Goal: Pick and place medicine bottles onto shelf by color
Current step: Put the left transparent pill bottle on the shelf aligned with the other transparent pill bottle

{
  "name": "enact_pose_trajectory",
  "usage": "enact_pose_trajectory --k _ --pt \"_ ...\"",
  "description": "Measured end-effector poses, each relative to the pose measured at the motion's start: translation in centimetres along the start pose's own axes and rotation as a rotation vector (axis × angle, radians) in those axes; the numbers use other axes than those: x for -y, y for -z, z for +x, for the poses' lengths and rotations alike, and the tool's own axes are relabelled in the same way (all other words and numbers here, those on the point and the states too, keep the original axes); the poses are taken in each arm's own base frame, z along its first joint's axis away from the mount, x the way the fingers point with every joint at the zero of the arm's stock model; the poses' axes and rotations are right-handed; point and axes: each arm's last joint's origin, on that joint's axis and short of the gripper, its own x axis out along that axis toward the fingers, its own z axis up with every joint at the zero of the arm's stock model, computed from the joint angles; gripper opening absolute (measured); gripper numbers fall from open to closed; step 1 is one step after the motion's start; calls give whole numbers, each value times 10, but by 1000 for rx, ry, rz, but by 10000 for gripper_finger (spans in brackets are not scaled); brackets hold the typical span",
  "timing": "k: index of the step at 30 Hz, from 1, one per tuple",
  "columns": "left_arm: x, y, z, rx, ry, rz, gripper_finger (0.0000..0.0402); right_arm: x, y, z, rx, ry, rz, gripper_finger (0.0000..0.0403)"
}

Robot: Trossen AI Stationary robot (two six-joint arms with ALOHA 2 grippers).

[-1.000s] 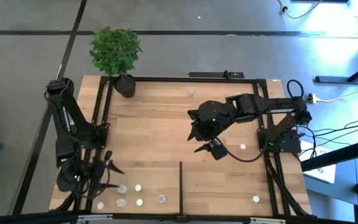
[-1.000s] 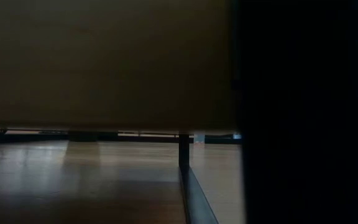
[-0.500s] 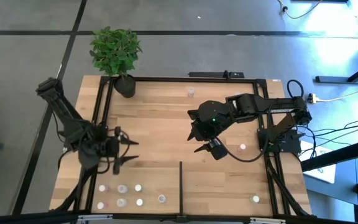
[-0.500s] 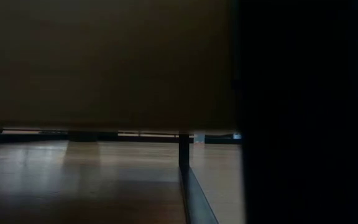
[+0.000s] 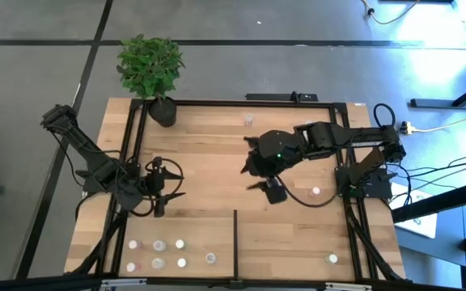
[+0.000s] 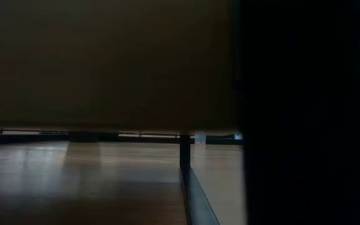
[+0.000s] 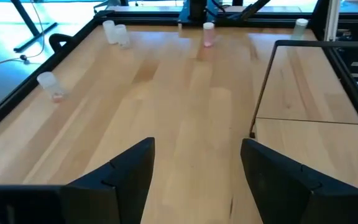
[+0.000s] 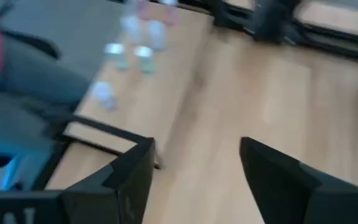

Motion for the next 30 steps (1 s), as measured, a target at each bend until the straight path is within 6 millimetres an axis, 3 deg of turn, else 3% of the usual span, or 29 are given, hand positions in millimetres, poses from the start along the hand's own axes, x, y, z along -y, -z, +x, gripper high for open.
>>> enact_pose_trajectory --k 5,15,24,30 --pt "0 0 0 0 -3 -1 232 7 18 -2 -187 195 143 237" --pt "0 0 0 0 -3 -1 232 -7 42 -11 -421 387 354 237" --pt "0 0 0 0 -3 -1 231 -35 51 -19 -449 551 370 237" --pt "-1 0 1 2 -11 0 231 -31 65 -23 -468 588 417 237"
